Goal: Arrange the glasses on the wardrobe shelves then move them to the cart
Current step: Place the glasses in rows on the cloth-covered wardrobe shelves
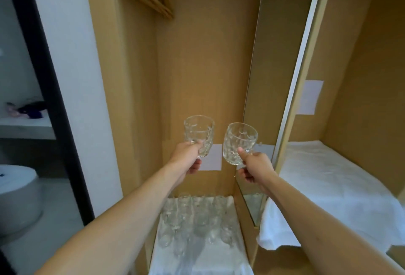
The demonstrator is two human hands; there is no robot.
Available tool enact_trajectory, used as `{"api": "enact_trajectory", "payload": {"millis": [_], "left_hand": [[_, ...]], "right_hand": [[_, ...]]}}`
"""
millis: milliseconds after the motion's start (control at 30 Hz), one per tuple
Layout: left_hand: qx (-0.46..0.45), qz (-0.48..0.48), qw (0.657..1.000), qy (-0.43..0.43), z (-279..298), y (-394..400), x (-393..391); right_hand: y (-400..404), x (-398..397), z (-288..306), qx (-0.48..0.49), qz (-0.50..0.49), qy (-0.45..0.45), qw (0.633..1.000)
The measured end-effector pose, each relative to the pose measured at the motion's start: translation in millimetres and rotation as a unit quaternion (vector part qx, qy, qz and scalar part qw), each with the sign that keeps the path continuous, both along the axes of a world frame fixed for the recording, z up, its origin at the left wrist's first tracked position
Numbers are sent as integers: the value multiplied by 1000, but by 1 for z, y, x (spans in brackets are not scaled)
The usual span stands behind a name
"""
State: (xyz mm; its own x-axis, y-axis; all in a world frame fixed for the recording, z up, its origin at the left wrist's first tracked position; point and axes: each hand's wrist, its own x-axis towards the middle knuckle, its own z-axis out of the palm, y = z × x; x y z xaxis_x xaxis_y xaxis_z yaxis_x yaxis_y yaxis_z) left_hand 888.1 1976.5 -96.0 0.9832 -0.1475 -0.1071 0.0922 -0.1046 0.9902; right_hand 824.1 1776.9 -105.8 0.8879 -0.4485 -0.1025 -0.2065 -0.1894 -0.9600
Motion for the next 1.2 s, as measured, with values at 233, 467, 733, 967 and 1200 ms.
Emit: {"api": "enact_trajectory", "payload": {"millis": [233, 467, 733, 967, 1200], "left_hand": [[-6, 8, 1000, -25, 19, -40, -80], [-28, -13, 999, -31, 38, -95, -147], [-37, -49, 998, -30, 42, -154, -182], [-38, -89, 995, -24, 35, -200, -185], [-29, -122, 992, 0, 23, -254, -164]], "right_hand": [[-42, -92, 22, -6, 4, -38, 999], [-93, -170, 29, 24, -19, -47, 998], [-141, -225, 33, 20, -66, -53, 996], [-172, -240, 29, 33, -111, -55, 992], [-212, -229, 22, 34, -143, -49, 988]]}}
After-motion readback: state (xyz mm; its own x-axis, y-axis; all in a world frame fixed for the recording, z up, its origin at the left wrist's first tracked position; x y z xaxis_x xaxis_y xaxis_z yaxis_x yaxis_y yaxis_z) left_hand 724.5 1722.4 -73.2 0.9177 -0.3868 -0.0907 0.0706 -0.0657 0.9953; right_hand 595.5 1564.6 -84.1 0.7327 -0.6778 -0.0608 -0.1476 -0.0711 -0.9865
